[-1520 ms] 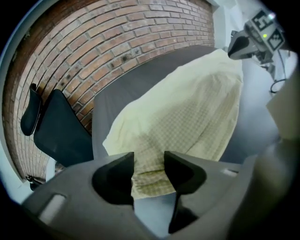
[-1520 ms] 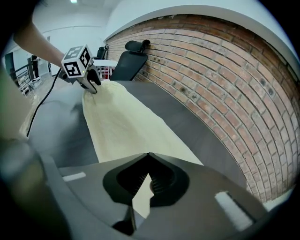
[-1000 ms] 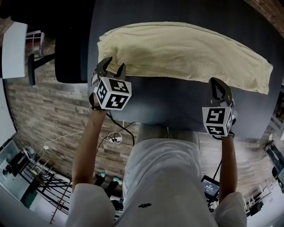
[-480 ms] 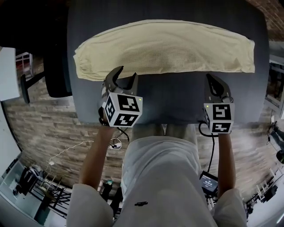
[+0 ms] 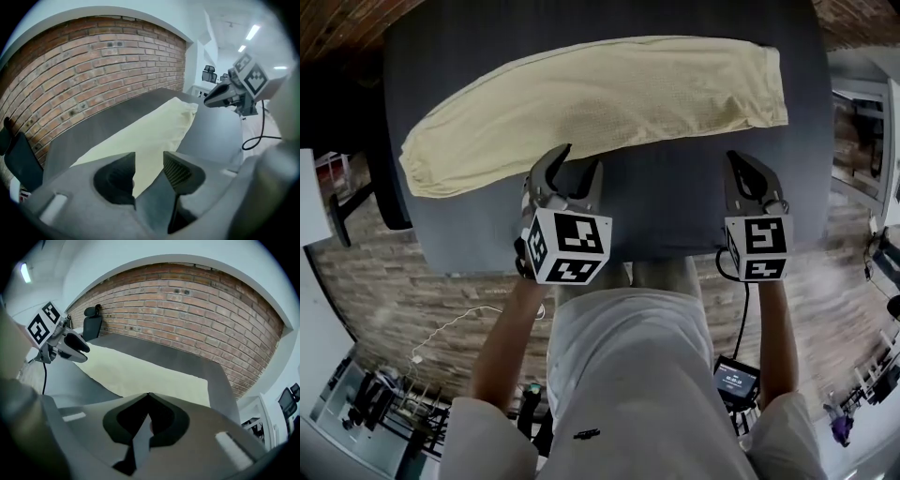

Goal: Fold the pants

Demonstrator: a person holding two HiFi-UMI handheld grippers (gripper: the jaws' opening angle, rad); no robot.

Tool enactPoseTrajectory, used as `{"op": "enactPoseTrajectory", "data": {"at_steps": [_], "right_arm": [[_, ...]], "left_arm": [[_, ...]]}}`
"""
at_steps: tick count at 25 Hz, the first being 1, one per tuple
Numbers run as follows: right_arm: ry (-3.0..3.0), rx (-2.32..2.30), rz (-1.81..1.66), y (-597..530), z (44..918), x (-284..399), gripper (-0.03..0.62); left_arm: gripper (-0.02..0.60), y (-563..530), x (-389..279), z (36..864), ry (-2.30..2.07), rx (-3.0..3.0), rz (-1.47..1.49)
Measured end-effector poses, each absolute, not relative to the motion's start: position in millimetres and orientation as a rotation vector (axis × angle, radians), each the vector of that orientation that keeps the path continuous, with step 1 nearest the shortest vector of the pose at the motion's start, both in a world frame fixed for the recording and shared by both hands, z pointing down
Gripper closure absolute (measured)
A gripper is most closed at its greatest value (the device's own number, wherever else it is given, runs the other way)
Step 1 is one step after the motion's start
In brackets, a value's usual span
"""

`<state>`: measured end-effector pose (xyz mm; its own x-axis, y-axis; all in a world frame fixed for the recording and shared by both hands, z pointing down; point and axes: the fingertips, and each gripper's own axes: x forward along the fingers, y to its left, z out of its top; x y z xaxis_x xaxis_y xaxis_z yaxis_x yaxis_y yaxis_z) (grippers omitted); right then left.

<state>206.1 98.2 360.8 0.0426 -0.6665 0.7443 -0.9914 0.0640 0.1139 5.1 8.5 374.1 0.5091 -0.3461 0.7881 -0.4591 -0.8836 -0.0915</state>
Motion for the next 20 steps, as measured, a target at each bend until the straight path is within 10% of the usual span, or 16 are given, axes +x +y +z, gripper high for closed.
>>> {"op": "enactPoseTrajectory", "data": {"at_steps": [20], "right_arm": [[-1.698,1.584,0.609,104,370,435,0.588]], "left_arm": [[0.388,119,313,397,-0.440,2.632,1.243]]}}
